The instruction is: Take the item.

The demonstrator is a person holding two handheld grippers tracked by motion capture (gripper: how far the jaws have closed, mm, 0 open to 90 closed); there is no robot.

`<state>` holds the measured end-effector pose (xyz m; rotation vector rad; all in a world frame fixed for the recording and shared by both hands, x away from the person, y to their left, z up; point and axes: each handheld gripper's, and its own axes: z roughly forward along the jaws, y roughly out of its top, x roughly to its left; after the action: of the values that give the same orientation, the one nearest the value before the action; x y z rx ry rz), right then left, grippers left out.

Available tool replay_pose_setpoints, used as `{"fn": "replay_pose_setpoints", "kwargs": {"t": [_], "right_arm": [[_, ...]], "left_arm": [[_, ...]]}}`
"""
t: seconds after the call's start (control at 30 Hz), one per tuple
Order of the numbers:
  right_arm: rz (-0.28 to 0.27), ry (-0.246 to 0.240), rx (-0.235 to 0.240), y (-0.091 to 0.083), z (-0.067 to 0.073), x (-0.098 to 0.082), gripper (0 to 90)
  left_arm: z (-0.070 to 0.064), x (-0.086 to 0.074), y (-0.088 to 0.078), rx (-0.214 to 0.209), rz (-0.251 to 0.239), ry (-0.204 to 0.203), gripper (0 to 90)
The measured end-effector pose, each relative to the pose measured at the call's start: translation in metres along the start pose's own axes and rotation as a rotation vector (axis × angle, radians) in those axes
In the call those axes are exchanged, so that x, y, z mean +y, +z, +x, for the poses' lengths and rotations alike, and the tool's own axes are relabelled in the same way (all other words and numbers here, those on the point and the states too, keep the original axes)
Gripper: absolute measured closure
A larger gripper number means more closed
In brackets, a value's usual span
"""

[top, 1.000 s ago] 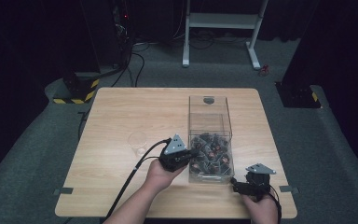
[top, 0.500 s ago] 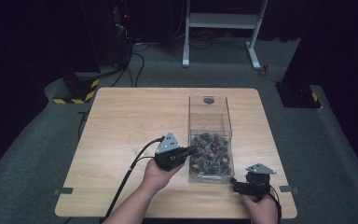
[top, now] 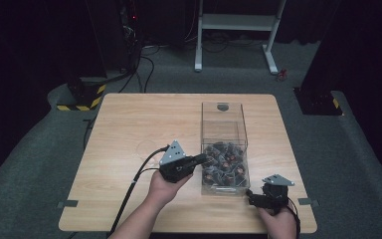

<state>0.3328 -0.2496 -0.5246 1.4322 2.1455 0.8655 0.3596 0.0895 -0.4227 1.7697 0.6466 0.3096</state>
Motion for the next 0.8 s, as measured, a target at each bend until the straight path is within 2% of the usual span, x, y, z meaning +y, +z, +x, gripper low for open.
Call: {"fn": "replay_pose_setpoints", "kwargs": {"t": [0.4, 0.7, 0.8], "right_arm": [[0.000, 0.000, -0.001, 0.000, 0.000, 0.000, 8.8], [-0.002, -0.001, -0.002, 0.000, 0.000, 0.000, 9.1], [-0.003, 0.001, -0.004, 0.000, 0.000, 0.000, 9.2]], "left_arm": [[0.009, -0.007, -0.017, -0.012, -0.018, -0.022, 89.9], [0.017, -0.014, -0.032, 0.011, -0.030, -0.035, 89.9], [0.020, -0.016, -0.037, 0.024, -0.027, -0.027, 89.9]]}}
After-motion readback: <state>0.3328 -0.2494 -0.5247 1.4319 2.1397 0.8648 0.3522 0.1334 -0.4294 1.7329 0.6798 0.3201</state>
